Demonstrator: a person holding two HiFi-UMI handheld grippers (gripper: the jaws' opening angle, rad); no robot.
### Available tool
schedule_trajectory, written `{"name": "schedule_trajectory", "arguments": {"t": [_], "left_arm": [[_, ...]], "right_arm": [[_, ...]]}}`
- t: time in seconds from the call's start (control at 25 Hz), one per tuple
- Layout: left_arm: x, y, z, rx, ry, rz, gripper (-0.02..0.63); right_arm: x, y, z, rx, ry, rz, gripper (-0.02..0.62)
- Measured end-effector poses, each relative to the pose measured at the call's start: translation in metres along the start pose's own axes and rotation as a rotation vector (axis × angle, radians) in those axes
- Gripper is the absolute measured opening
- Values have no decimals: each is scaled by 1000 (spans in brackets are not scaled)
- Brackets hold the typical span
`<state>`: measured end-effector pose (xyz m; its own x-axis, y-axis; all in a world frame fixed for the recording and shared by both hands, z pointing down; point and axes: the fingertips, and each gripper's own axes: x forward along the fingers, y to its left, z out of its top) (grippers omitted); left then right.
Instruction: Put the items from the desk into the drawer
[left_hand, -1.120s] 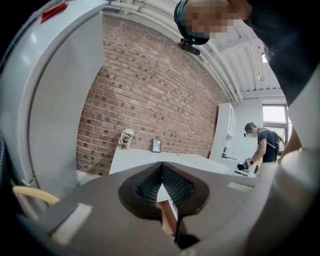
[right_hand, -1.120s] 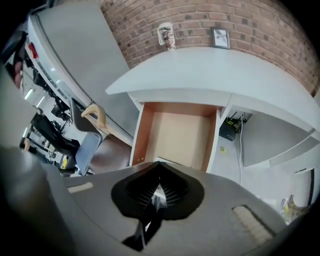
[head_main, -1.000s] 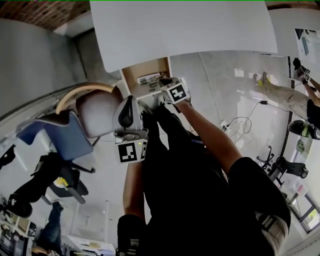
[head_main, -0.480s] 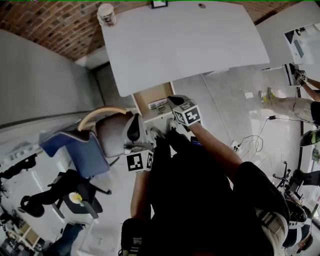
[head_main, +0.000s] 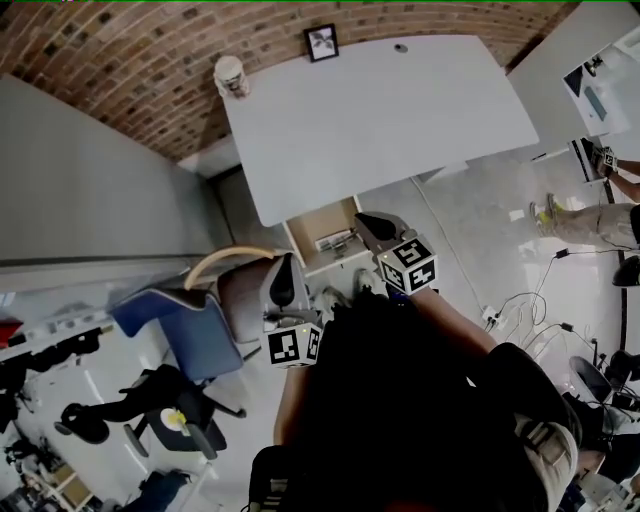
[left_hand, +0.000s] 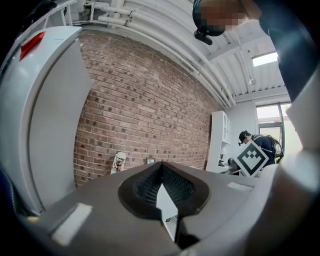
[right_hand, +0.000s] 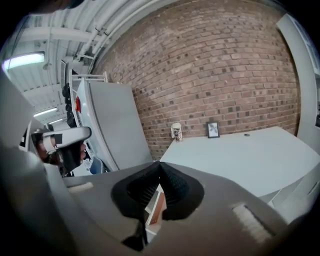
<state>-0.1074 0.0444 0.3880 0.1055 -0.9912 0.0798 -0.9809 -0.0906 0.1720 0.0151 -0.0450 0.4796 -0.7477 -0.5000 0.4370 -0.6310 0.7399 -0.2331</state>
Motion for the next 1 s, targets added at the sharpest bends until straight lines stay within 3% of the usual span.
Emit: {"name": "schedule_trajectory", "arguments": {"t": [0.2,0.4,1.0], "left_arm": [[-4,-6,12,2,-6,-19,14],[-9,-11,17,12,-14,-42,15],[-11,-15,14,-5,-23,-50,15]], "right_arm": [[-36,16,34,-82,-112,-2,3],[-67,39,63,-91,-209,37,3],[-71,43,61,-100,-213,29,2]]}}
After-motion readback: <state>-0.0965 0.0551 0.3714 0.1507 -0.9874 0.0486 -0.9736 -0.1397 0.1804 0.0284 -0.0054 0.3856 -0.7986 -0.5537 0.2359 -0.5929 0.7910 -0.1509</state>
